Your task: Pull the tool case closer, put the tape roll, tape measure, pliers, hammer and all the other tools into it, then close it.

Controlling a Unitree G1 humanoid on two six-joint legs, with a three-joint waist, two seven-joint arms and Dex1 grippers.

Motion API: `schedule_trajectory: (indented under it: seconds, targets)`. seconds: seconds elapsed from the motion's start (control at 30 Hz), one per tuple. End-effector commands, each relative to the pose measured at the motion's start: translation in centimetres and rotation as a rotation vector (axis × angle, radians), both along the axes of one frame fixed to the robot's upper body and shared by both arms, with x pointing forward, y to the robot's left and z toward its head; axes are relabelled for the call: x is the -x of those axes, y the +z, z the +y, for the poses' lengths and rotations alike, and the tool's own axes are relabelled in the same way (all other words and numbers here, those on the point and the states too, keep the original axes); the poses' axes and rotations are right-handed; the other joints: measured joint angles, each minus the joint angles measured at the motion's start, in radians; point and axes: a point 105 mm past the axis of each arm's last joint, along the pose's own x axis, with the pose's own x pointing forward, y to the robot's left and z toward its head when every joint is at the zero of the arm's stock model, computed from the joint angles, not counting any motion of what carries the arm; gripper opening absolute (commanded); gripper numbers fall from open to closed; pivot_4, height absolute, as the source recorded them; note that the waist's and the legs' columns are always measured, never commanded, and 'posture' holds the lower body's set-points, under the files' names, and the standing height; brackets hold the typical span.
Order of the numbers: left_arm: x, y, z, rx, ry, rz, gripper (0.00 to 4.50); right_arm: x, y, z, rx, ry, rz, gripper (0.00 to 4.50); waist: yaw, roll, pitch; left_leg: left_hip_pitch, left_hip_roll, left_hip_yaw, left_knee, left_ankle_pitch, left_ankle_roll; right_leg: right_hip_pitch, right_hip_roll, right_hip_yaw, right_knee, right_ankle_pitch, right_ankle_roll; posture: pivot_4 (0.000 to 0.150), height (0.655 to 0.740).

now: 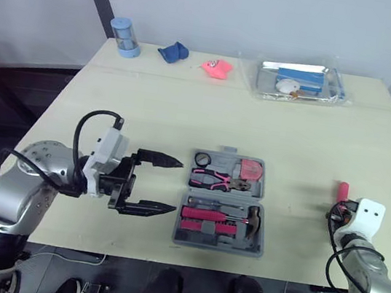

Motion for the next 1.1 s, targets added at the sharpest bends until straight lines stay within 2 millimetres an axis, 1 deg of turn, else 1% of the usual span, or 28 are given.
schedule_trajectory:
  seconds: [0.03, 0.1, 0.17, 0.23, 0.33, 0.43, 0.5, 0.57, 0.67, 0.77, 0.93, 1.1]
  targets:
    - [0.3, 0.5, 0.1, 0.0, -0.016, -0.033, 4.5, 0.1, 2.2, -0.2, 0.08, 0.103, -0.043, 0.4, 0.0, 0.0, 0.0, 0.0, 0.0, 0.0, 0.0, 0.0, 0.0, 0.0, 0.0, 0.0, 0.0, 0.0, 0.0, 0.15, 0.74]
    - [0.3, 0.3, 0.5, -0.011, -0.019, -0.028, 4.5, -0.1, 3.6, 0.7, 0.145, 0.243, -0.055, 0.4, -0.001, 0.001, 0.001, 0.0, 0.0, 0.0, 0.0, 0.0, 0.0, 0.0, 0.0, 0.0, 0.0, 0.0, 0.0, 0.15, 0.74]
    - [0.3, 0.1, 1.0, -0.033, -0.025, -0.02, 4.5, -0.1, 5.4, 3.4, 0.181, 0.496, -0.065, 0.4, -0.009, 0.002, 0.001, 0.0, 0.0, 0.001, 0.0, 0.0, 0.0, -0.001, 0.0, 0.001, 0.0, 0.0, 0.0, 0.15, 0.74]
    - [0.2, 0.0, 1.4, -0.046, -0.031, -0.02, 4.5, 0.5, 6.5, 6.2, 0.192, 0.718, -0.056, 0.4, -0.016, 0.002, 0.001, 0.0, 0.001, 0.001, 0.0, 0.0, 0.0, -0.001, 0.001, 0.002, 0.001, 0.0, 0.0, 0.15, 0.74]
    - [0.1, 0.0, 1.6, -0.059, -0.039, -0.02, 4.5, 1.4, 7.3, 8.5, 0.202, 0.9, -0.031, 0.4, -0.02, 0.001, 0.001, 0.0, 0.003, 0.001, 0.0, 0.0, 0.0, -0.001, 0.003, 0.001, 0.0, 0.0, 0.0, 0.15, 0.74]
    - [0.2, -0.1, 2.0, -0.082, -0.052, -0.014, 4.5, 2.7, 7.9, 12.0, 0.217, 1.146, 0.013, 0.4, -0.018, 0.0, 0.002, -0.001, 0.002, 0.001, 0.001, 0.0, 0.0, -0.001, 0.002, 0.001, 0.0, 0.0, 0.0, 0.15, 0.74]
    - [0.2, -0.2, 2.2, -0.092, -0.054, -0.012, 4.5, 3.5, 8.3, 13.9, 0.218, 1.263, 0.038, 0.4, -0.019, 0.0, 0.002, -0.001, 0.002, 0.001, 0.001, 0.0, 0.0, -0.001, 0.002, 0.001, -0.001, 0.0, 0.0, 0.15, 0.74]
    - [0.2, -0.3, 2.4, -0.099, -0.053, -0.012, 4.5, 4.3, 8.3, 15.5, 0.229, 1.357, 0.072, 0.4, -0.018, 0.0, 0.002, -0.001, 0.002, 0.0, 0.001, 0.0, 0.0, -0.001, 0.002, 0.001, 0.0, 0.0, 0.0, 0.15, 0.74]
    - [0.4, -0.5, 2.7, -0.114, -0.052, -0.011, 4.5, 5.4, 8.0, 17.3, 0.254, 1.481, 0.124, 0.4, -0.016, 0.0, 0.002, -0.002, 0.002, 0.0, 0.001, 0.0, 0.0, -0.002, 0.002, 0.0, -0.001, 0.0, 0.0, 0.15, 0.74]
    - [0.7, -0.8, 3.1, -0.127, -0.061, -0.001, 4.5, 6.1, 7.5, 19.0, 0.306, 1.572, 0.171, 0.4, -0.013, -0.001, 0.002, -0.003, 0.002, 0.0, 0.001, 0.0, 0.0, -0.002, 0.002, 0.0, -0.001, 0.0, 0.0, 0.15, 0.74]
    - [1.0, -1.3, 3.7, -0.155, -0.065, 0.008, 4.5, 6.0, 6.9, 21.8, 0.383, 1.665, 0.21, 0.4, -0.017, -0.001, 0.002, -0.003, 0.002, -0.001, 0.001, 0.0, 0.0, -0.003, 0.002, -0.001, 0.0, 0.0, 0.0, 0.15, 0.74]
    - [2.1, -2.8, 4.7, -0.267, -0.097, 0.022, 4.5, 6.1, 6.8, 23.5, 0.425, 1.713, 0.224, 0.4, -0.017, -0.001, 0.002, -0.004, 0.002, -0.001, 0.001, 0.0, 0.0, -0.004, 0.002, -0.001, -0.001, 0.0, 0.0, 0.15, 0.74]
